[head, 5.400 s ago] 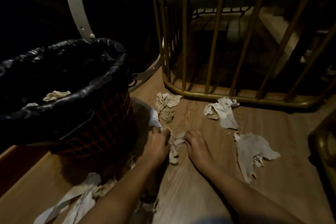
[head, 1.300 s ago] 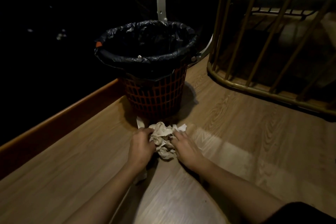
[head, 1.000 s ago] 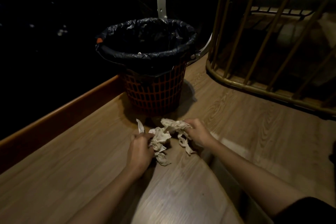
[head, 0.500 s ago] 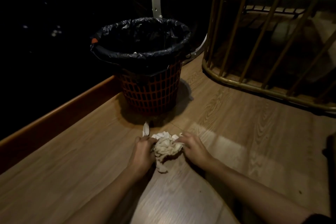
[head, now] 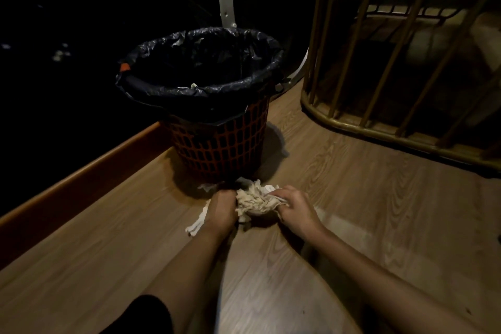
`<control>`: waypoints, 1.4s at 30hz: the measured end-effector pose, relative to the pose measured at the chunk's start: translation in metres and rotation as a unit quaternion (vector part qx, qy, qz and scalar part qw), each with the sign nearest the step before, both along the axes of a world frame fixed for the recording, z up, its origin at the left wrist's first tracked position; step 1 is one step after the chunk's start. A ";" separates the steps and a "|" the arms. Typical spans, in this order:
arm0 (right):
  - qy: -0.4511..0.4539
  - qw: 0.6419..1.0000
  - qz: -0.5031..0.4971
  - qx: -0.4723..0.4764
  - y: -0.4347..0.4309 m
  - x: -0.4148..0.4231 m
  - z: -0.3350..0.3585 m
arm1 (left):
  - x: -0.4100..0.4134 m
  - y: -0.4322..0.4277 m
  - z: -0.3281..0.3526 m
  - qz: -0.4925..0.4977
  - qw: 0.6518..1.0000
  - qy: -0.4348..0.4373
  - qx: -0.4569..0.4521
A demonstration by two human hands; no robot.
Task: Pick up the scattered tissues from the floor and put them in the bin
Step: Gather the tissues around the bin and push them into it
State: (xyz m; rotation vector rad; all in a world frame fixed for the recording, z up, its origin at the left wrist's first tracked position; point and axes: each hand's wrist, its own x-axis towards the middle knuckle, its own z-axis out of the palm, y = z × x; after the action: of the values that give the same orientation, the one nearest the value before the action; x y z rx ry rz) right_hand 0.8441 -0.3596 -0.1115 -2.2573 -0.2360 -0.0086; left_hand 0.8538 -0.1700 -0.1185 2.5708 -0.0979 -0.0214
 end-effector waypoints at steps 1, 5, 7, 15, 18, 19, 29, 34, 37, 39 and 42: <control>0.004 1.000 -0.003 -0.002 -0.004 -0.002 -0.003 | 0.003 0.001 -0.003 0.002 1.000 -0.006 0.010; 0.018 0.999 -0.026 0.000 -0.013 -0.010 -0.008 | -0.013 0.004 -0.001 -0.001 0.999 -0.038 0.027; 0.025 0.999 -0.039 0.013 -0.016 -0.011 -0.008 | -0.035 0.008 -0.004 -0.026 0.997 -0.061 0.040; -0.003 1.000 -0.002 0.027 -0.005 -0.016 0.037 | -0.085 0.066 0.024 -0.067 0.991 -0.108 0.048; -0.062 0.997 0.037 0.004 0.000 -0.016 0.081 | -0.084 0.084 0.075 -0.112 0.976 -0.176 0.065; -0.081 0.995 0.055 0.001 0.003 -0.017 0.101 | -0.082 0.089 0.097 -0.131 0.967 -0.208 0.071; -0.176 0.973 0.141 -0.042 0.059 0.023 0.292 | -0.017 0.081 0.300 -0.155 0.919 -0.338 0.127; -0.130 0.988 0.074 -0.040 0.094 0.082 0.342 | 0.057 0.069 0.343 -0.061 0.936 -0.338 0.080; -0.099 0.994 0.022 -0.049 0.108 0.115 0.332 | 0.084 0.063 0.342 0.046 0.943 -0.325 0.054; -0.064 0.996 -0.011 -0.056 0.112 0.129 0.309 | 0.093 0.063 0.327 0.104 0.948 -0.294 0.067; -0.004 0.991 -0.004 -0.134 0.108 0.134 0.268 | 0.100 0.068 0.294 0.071 0.974 -0.182 0.113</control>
State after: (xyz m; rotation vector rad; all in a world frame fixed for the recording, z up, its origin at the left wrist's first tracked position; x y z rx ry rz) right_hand 0.9785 -0.2515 0.1563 -2.5263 -0.2455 0.0101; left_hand 0.9535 -0.1018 0.1752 2.7744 -0.0514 0.5206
